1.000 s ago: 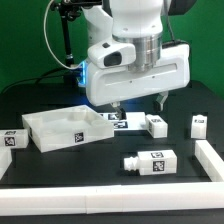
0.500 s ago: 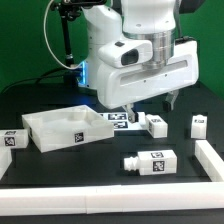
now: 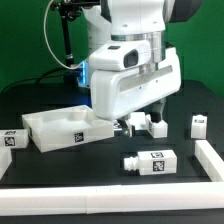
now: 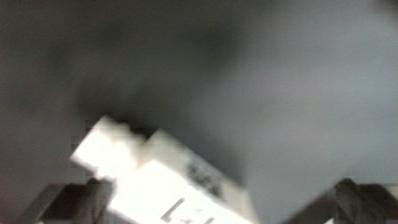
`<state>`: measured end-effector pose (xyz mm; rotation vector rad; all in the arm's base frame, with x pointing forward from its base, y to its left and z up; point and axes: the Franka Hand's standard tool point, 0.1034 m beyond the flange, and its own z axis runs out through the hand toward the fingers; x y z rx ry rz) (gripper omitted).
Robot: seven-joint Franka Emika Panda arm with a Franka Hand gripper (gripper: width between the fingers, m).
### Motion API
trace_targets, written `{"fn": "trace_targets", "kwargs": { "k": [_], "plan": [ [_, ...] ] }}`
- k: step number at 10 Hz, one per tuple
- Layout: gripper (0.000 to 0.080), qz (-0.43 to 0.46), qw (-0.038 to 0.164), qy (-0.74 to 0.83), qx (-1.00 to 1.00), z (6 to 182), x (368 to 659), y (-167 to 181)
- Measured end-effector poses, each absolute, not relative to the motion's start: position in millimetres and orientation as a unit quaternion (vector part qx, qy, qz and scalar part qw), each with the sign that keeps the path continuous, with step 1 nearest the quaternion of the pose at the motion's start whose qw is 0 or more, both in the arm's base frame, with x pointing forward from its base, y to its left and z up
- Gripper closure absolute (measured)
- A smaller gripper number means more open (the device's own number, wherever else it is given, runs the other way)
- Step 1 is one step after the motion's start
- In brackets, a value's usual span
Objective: Assemble one leg
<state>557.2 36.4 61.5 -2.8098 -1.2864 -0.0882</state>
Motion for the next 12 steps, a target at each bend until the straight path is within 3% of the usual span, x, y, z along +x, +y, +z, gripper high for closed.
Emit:
{"fn": "trace_targets", "kwargs": {
  "k": [2,6,7,10,12],
  "plan": [
    [0.0151,-0.036,0.027,-0.404,-0.914,60.1,567,57],
    [0.0151,-0.038,0.023,-0.418,-0.907,56.2,567,48],
    [0.0151,-0.068,0.001,-0.485,-0.872,46.2,572,37],
    [0.0151,-0.081,-0.02,-0.569,-0.818,22.8,585,31],
    [0.0151,-0.075,-0.014,-0.561,-0.825,10.4,579,33]
  ]
}}
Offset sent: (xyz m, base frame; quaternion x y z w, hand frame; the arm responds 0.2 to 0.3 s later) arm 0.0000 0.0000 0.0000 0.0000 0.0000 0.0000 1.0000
